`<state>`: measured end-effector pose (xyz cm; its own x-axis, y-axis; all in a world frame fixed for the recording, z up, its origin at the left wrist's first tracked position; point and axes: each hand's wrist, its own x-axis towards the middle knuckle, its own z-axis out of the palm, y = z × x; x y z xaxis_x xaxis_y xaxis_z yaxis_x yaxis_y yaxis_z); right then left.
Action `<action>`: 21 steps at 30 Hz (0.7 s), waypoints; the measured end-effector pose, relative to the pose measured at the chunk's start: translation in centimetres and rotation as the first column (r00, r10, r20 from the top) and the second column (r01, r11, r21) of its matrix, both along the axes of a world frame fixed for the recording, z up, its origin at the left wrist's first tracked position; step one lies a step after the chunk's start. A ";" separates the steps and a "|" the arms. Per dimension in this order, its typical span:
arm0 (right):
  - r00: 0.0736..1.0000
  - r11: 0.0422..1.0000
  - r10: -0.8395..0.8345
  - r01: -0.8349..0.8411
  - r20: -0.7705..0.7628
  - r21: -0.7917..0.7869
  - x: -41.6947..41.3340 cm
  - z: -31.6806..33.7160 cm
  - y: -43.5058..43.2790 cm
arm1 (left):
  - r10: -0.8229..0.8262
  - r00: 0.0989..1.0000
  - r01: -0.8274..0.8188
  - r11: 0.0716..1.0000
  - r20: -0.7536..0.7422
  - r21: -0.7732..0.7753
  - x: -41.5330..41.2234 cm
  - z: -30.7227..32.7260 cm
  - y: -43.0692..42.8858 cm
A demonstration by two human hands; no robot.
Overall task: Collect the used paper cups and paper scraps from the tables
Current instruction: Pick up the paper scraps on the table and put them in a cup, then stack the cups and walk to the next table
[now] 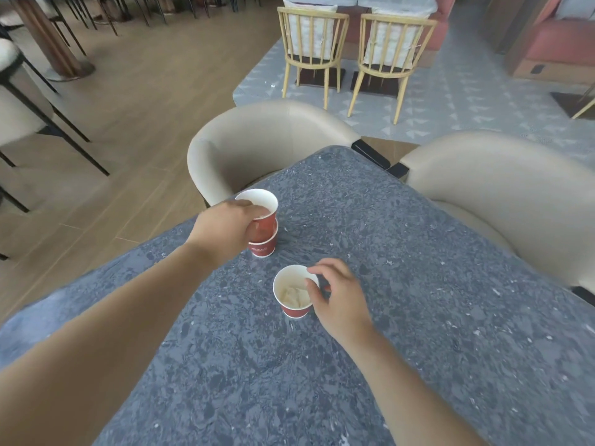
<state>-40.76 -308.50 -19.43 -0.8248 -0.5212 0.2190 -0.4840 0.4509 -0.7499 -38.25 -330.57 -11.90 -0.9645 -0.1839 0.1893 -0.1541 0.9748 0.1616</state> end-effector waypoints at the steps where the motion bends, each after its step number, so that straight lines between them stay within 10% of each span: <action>1: 1.000 1.000 0.001 -0.001 0.000 -0.011 0.0 -0.1 0.1 | 0.006 0.998 -0.006 1.000 0.063 -0.003 -0.1 -0.4 -0.1; 15: 0.900 0.934 0.328 -0.264 -0.288 0.240 2.2 1.1 1.0 | 0.008 0.946 0.019 0.996 0.324 -0.082 3.2 -3.1 1.6; 21: 0.927 0.870 0.345 -0.257 -0.146 0.421 3.5 1.8 1.5 | 0.001 0.936 0.012 0.999 0.352 -0.035 7.8 -1.7 3.8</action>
